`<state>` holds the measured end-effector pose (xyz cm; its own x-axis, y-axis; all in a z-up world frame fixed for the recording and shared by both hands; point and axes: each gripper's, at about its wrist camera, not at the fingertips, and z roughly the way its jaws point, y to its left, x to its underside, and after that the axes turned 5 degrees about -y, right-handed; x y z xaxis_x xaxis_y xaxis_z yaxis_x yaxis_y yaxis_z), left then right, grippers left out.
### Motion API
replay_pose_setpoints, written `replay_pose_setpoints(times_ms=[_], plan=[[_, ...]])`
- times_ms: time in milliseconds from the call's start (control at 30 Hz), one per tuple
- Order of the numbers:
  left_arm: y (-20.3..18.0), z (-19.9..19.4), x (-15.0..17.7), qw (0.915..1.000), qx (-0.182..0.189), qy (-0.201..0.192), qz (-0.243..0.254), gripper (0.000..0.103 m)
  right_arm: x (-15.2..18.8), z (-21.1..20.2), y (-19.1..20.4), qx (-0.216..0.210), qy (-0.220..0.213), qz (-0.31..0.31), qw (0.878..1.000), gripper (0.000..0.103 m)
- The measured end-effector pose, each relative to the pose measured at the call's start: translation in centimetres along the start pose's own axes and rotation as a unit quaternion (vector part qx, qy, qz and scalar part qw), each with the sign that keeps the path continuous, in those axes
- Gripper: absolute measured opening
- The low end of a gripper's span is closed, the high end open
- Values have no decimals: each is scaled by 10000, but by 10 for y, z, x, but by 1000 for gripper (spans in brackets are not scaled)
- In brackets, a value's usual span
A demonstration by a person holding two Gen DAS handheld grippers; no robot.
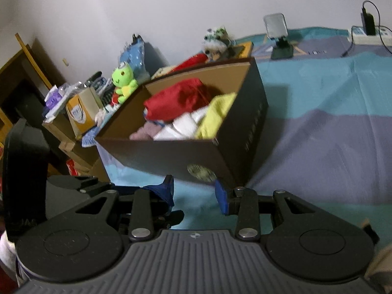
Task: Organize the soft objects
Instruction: 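Move the right gripper to the black cloth on the bedspread and grasp it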
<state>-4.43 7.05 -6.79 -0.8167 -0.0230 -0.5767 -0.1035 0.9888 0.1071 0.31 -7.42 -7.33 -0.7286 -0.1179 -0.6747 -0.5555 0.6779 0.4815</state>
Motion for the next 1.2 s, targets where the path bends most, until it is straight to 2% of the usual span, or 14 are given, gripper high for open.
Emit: replay_pose_setpoints(times_ms=[233, 433, 567, 700, 867, 1033, 1167, 1200], plan=[[-19, 15, 9, 9990, 221, 296, 234, 70, 16, -10, -19, 242, 217, 142, 9994, 20], [-39, 21, 13, 9956, 661, 407, 516, 70, 26, -31, -43, 592, 258, 386, 9972, 20], [-57, 19, 8, 9902, 1119, 332, 762, 70, 35, -51, -61, 958, 199, 565, 9936, 20], [-80, 14, 1, 9795, 1656, 188, 1132, 70, 41, -70, -81, 1321, 103, 845, 9876, 20], [-116, 11, -4, 9605, 2307, 97, 1556, 70, 48, -83, -99, 1524, 94, 1194, 9810, 20], [-137, 17, -8, 9440, 2873, 129, 1615, 70, 51, -85, -104, 1543, 184, 1212, 9804, 20], [-149, 26, -10, 9397, 3082, 201, 1466, 70, 48, -80, -103, 1561, 279, 998, 9823, 20], [-153, 28, -10, 9384, 3142, 234, 1420, 67, 46, -78, -104, 1534, 307, 988, 9827, 20]])
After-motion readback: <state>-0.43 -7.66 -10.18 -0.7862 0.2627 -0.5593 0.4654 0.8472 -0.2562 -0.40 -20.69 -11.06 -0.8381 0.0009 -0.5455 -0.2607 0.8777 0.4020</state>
